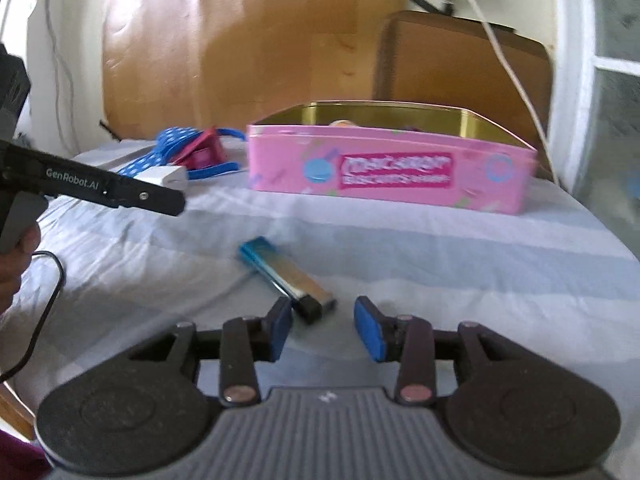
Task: Organize rigid objects
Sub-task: 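Grasp the blue lighter with the left gripper, then carry the blue lighter with the left gripper into the pink tin and release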
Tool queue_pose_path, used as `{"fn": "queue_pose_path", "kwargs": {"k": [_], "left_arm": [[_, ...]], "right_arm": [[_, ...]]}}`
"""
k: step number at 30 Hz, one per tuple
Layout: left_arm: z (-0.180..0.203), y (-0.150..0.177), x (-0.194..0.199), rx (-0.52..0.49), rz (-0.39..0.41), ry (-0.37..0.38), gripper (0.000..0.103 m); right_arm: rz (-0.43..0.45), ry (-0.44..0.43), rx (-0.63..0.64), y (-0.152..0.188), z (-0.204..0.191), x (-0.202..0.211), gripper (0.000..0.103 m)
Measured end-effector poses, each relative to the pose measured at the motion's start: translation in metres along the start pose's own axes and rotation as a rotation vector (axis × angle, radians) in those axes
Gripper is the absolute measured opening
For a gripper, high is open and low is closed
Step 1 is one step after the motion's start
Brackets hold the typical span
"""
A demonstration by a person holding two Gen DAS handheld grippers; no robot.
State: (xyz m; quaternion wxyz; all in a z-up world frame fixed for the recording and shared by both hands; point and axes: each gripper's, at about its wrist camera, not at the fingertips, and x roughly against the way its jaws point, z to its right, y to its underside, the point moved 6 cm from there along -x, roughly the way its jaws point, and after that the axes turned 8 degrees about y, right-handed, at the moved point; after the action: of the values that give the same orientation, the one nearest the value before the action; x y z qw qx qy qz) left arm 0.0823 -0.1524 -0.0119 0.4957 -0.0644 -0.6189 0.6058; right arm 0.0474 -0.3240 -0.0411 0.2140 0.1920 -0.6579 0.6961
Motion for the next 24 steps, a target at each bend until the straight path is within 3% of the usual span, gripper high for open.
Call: {"fn": "queue_pose_path", "kwargs": {"k": [3, 8, 13, 16, 19, 24], "left_arm": [[0.018, -0.005, -0.025, 0.016, -0.065, 0.098, 0.064], [0.019, 0.000, -0.045, 0.093, -0.150, 0.152, 0.063], [0.021, 0.006, -0.045, 0.154, -0.171, 0.209, 0.063], [0.033, 0.007, -0.044, 0.114, -0.163, 0.198, 0.063], [0.038, 0.004, -0.044, 0.076, -0.152, 0.172, 0.061], [0.027, -0.037, -0.037, 0.108, -0.078, 0.206, 0.056]], "right_arm": [[0.016, 0.006, -0.008, 0.005, 0.008, 0.004, 0.036], [0.044, -0.019, 0.055, 0.003, 0.005, 0.007, 0.039], [0.046, -0.064, 0.155, -0.005, -0.002, -0.003, 0.039], [0.045, -0.116, 0.188, -0.007, -0.010, -0.007, 0.031], [0.067, -0.095, 0.170, -0.009, -0.012, -0.005, 0.031], [0.160, -0.060, 0.112, -0.031, -0.005, 0.004, 0.030]]}}
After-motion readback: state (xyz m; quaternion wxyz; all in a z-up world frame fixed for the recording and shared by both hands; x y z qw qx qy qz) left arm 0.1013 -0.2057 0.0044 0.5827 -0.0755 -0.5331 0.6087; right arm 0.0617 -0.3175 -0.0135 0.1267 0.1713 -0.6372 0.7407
